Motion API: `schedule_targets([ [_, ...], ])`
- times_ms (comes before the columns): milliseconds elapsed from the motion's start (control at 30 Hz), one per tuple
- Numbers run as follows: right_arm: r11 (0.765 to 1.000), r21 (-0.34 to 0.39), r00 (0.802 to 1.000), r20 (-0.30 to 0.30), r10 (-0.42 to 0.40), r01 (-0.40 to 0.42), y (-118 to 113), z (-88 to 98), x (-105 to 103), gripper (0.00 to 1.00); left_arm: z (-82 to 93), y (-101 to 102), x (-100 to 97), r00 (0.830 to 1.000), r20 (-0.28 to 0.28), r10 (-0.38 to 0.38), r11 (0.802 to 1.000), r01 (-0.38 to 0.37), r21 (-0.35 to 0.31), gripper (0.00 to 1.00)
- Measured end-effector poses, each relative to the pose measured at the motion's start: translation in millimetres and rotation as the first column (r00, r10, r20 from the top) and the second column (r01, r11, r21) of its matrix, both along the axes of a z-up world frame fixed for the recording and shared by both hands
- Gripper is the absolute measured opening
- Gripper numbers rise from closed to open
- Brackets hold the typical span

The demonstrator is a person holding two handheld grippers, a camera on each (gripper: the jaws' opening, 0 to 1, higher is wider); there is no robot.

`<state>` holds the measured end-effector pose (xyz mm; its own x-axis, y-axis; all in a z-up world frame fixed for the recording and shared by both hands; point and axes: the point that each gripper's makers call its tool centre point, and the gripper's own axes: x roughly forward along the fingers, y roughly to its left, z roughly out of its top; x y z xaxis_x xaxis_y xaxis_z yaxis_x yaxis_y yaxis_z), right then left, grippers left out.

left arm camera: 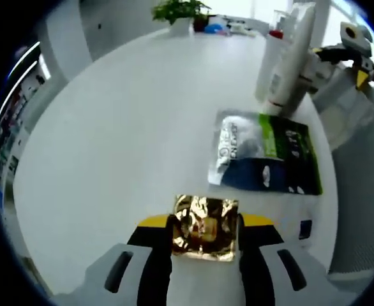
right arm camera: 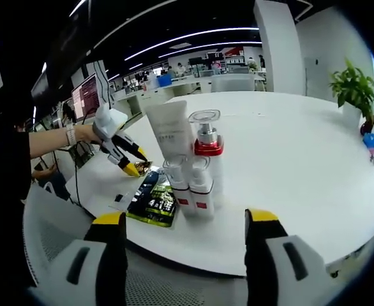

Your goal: Arrange the skincare products in the storage area until every visible bottle or jar stands upright without overlapping.

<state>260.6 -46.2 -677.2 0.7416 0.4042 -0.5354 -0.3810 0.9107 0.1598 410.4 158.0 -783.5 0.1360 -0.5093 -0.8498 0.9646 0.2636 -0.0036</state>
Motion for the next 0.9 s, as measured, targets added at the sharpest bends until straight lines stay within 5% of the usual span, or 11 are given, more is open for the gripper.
schedule_targets([
  [900,1.0,-0.007,1.0,0.005,0.014,-0.014,-2,-1.2,0,0.82,0.8,-9,-23.5,1.0,-0.001,-0.002,1.0,0.002,0.002,0.38],
])
